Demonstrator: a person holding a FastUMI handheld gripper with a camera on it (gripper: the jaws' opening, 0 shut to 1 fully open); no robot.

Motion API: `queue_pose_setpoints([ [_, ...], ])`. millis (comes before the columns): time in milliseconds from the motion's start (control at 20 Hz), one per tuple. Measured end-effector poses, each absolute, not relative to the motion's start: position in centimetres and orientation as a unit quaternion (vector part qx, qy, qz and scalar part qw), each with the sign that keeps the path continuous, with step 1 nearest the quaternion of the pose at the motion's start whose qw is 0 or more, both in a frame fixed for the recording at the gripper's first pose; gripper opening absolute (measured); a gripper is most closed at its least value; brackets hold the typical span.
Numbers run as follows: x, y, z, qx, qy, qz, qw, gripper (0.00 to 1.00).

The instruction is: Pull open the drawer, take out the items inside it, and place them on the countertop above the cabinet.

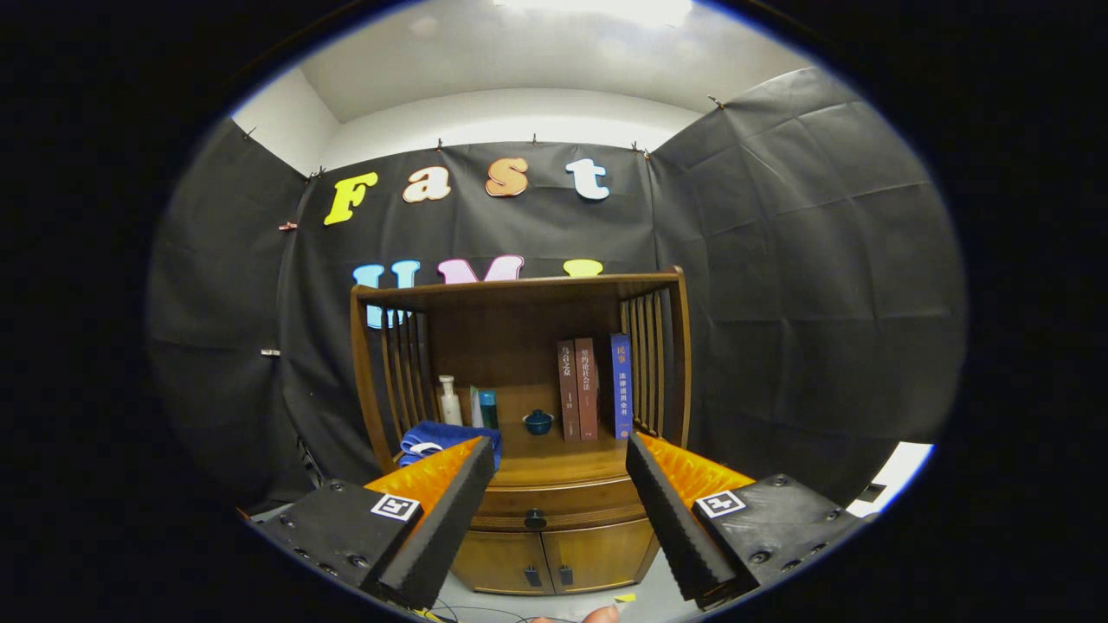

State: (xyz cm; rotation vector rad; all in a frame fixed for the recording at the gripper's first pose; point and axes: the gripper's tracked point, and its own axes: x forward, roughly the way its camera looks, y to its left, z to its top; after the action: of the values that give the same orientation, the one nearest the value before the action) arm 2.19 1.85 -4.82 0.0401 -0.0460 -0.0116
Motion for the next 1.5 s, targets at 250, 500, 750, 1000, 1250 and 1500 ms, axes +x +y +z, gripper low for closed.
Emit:
queue_pose_setpoints([
  [250, 6.3, 3.8, -9.6, 0.009, -0.021, 0.011, 1.0, 1.0],
  [500, 10.6, 4.6, -16.8, 0.02, -0.003, 0.019, 1.0, 1.0],
  [750, 15.3, 4.9, -23.7, 0.024, 0.033, 0.028, 0.999, 1.0],
  [1000, 18.8, 4.2, -30.3, 0.023, 0.073, 0.028, 0.997, 1.0],
  [1250, 20.9, 5.9, -34.5, 0.047, 0.101, 0.05, 0.993, 0.88],
  [1500, 22.8, 6.7, -34.8, 0.036, 0.1, 0.07, 0.992, 0.67],
])
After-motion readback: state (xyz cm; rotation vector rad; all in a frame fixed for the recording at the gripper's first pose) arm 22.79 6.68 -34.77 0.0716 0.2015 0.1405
